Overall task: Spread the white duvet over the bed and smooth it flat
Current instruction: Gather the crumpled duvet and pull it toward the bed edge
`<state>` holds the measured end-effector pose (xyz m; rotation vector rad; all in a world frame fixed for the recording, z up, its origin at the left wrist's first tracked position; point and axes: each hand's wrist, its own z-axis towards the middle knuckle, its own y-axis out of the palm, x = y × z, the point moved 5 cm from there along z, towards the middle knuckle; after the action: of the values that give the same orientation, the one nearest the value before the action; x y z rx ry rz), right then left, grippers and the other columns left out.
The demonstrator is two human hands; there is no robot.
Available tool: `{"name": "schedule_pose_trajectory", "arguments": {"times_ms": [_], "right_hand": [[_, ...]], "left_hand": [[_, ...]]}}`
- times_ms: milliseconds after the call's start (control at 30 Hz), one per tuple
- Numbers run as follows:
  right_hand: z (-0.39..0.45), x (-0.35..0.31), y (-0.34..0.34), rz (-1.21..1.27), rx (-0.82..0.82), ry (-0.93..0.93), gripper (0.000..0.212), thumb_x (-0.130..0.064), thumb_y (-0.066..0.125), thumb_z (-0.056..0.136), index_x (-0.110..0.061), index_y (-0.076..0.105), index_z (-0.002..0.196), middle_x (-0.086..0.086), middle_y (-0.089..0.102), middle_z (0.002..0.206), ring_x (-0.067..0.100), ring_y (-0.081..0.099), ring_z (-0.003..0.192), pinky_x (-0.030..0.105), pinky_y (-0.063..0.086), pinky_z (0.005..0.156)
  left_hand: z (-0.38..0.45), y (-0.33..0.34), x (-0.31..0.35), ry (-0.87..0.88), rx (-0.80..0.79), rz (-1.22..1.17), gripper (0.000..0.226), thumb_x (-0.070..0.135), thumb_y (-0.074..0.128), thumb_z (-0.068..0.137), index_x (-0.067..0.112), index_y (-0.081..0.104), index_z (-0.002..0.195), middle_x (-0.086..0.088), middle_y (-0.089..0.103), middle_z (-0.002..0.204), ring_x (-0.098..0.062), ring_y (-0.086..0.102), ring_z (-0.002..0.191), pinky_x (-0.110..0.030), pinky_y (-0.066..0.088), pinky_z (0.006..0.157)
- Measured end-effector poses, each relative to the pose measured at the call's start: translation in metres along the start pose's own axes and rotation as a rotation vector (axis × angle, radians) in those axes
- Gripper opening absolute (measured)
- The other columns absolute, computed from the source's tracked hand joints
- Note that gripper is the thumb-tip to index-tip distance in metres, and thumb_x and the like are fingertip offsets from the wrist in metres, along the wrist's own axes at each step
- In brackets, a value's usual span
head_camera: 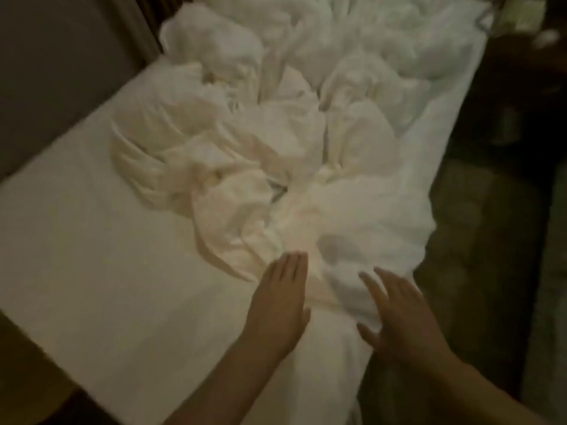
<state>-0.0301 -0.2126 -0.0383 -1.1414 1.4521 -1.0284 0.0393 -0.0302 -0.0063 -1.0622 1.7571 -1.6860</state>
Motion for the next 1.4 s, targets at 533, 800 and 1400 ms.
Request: {"name": "schedule_pose_trajectory", "arguments": {"times_ms": [533,800,1400], "right_hand": [[0.089,-0.001,0.105,-0.131,0.223,0.150,0.030,-0.002,0.081,0.039,-0.011,0.061,0.060,0.006,0.056,0.051,0.022,0.054,0.039,0.019,0.034,0.040],[0.005,-0.088,0.057,0.182,-0.018,0.195,0.022,-0.019,0.056,0.085,-0.020,0.065,0.106,0.003,0.071,0.093,0.025,0.068,0.080,0.031,0.049,0.069],[-0.145,-0.256,0.139,0.265,-0.294,0.214,0.029,-0.012,0.057,0.083,-0.018,0.067,0.110,0.005,0.072,0.098,0.026,0.070,0.089,0.027,0.047,0.071]], "left_hand": [[0.114,0.156,0.013,0.033,0.032,0.117,0.056,0.018,0.058,0.087,0.012,0.040,0.139,-0.009,0.047,0.139,-0.026,0.049,0.122,-0.034,0.037,0.098],[0.021,0.084,-0.032,0.211,-0.075,0.020,0.023,0.021,0.063,0.080,0.022,0.066,0.103,-0.003,0.071,0.082,-0.027,0.069,0.076,-0.032,0.049,0.066],[-0.214,0.114,-0.092,0.103,-0.390,-0.053,0.026,0.012,0.062,0.081,0.024,0.068,0.104,-0.003,0.071,0.100,-0.026,0.066,0.095,-0.031,0.044,0.086]]}}
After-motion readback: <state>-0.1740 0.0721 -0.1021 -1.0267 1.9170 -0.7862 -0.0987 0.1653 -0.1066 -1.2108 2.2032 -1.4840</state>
